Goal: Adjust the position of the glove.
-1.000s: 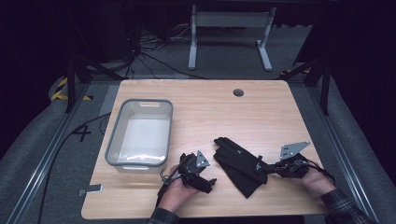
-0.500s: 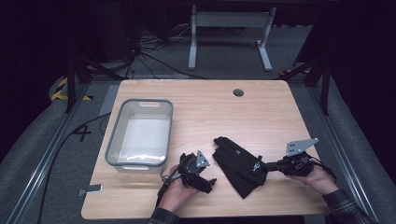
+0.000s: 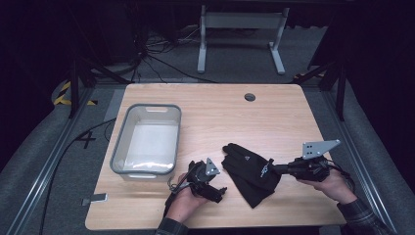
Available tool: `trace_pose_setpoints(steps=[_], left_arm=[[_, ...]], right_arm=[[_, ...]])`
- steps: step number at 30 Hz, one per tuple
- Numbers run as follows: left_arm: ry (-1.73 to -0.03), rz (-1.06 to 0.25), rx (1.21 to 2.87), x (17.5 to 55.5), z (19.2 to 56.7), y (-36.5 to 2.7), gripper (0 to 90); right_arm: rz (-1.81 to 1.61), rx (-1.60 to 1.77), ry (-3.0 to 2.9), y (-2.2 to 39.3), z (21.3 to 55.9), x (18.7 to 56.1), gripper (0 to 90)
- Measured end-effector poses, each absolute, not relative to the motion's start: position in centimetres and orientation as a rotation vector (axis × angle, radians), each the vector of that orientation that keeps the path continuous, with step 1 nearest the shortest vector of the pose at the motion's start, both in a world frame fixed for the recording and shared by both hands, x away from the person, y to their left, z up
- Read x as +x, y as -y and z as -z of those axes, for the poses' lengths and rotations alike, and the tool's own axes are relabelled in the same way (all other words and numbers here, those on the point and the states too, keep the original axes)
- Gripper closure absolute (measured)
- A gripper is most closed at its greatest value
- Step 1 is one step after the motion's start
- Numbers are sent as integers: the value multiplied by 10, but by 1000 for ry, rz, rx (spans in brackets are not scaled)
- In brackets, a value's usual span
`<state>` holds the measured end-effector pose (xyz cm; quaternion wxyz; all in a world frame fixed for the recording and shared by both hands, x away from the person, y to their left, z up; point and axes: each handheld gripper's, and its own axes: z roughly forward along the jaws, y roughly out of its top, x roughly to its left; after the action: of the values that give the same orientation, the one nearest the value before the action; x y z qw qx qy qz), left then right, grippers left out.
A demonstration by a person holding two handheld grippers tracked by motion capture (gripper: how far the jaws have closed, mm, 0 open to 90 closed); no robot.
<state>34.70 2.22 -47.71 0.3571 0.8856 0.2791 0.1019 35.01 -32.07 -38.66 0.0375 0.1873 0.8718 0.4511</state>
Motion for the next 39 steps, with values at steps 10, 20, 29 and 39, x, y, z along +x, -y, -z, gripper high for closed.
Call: trace_pose_setpoints(steps=[10,20,29,39], left_arm=[[-747,-270,2305,341,462,-11,151],[-624,-194,2328,329,455,19,700],[-537,-196,2349,331,460,47,738],[-553,-221,2346,332,462,53,746]], right_arm=[[-1417,523,-2703,306,386,342,900],[-1428,508,-2676,305,380,342,900],[-1425,496,-2673,304,378,343,900],[-1450,522,-2633,312,372,342,900]])
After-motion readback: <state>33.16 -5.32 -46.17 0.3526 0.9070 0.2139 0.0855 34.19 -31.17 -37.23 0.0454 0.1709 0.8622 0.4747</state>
